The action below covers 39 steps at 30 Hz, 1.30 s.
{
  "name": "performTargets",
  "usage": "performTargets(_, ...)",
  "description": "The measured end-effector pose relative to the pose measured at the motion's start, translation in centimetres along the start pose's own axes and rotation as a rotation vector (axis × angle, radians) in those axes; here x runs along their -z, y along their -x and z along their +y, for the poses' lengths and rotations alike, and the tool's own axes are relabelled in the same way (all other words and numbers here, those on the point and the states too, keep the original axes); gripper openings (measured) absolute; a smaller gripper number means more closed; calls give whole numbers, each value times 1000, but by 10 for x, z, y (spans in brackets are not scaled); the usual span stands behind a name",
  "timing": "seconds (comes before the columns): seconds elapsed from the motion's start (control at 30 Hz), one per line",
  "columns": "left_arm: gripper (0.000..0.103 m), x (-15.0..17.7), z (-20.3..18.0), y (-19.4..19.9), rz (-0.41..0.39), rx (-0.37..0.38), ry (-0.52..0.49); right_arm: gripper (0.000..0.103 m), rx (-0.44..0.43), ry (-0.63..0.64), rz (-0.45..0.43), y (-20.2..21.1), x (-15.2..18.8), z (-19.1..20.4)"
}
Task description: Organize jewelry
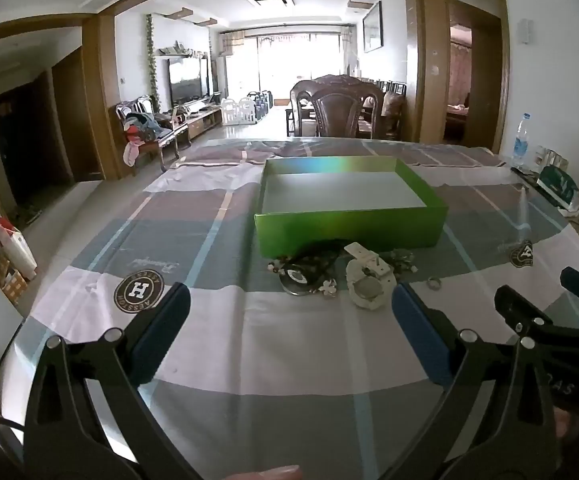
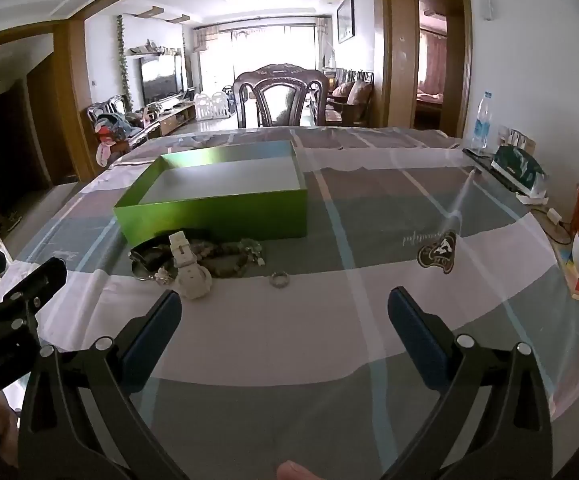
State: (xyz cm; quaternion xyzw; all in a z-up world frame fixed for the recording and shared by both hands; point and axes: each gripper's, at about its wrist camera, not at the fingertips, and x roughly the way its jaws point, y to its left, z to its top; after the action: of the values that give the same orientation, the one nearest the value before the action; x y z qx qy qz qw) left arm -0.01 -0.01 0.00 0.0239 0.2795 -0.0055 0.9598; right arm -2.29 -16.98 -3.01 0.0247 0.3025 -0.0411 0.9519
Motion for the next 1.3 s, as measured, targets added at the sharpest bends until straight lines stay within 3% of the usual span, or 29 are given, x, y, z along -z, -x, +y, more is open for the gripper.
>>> performTargets(1.3, 100, 2, 8, -4, 6, -6, -9, 101, -10, 11, -13, 6, -2, 5)
